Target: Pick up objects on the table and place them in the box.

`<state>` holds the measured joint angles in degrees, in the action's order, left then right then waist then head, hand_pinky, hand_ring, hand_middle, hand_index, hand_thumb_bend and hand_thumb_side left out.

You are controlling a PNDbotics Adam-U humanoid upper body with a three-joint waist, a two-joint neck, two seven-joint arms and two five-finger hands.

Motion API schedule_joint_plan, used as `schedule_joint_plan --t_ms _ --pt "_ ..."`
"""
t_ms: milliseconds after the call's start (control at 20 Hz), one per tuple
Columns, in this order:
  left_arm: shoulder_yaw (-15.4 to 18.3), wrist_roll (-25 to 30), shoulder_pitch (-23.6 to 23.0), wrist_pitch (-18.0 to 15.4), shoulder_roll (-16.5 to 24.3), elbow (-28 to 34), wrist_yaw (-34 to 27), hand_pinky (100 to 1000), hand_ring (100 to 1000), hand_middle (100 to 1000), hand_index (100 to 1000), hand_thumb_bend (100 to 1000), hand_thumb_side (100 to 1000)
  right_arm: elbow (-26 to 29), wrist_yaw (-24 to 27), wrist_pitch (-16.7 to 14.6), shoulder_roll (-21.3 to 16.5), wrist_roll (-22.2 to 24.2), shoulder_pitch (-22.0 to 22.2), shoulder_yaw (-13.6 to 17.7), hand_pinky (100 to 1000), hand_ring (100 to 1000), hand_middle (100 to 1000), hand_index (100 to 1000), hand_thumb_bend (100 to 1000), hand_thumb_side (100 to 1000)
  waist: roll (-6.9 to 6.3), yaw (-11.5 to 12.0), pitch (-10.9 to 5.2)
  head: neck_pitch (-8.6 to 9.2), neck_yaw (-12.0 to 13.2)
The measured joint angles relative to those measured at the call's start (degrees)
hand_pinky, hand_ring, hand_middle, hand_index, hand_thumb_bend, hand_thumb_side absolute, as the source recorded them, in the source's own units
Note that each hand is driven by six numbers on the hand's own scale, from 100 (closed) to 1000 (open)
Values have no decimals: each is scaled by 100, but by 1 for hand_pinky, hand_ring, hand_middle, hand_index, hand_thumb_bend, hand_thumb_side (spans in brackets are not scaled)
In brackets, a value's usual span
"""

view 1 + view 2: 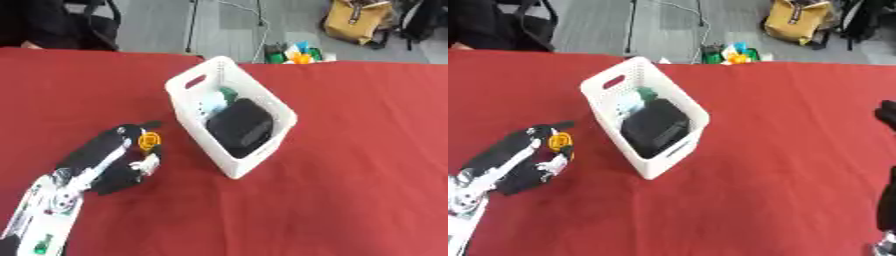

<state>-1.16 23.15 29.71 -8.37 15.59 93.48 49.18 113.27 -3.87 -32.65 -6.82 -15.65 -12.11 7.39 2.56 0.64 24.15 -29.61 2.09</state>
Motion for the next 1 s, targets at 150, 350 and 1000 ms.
schedule_joint_plan --t_ms 150,350,1000 --pt "3 -41 87 28 7 0 17 944 703 652 1000 100 1000 0 17 5 0 6 0 0 764 747 648 755 100 958 0 -11 0 15 0" --pt "6 -67 182 29 51 0 16 942 699 649 1000 100 1000 0 23 10 0 12 2 0 765 747 647 755 100 957 0 -20 -1 46 0" --pt "6 59 408 27 149 139 -83 944 700 642 995 100 984 0 25 23 -2 24 10 0 768 747 648 757 100 952 -46 -14 -33 47 -10"
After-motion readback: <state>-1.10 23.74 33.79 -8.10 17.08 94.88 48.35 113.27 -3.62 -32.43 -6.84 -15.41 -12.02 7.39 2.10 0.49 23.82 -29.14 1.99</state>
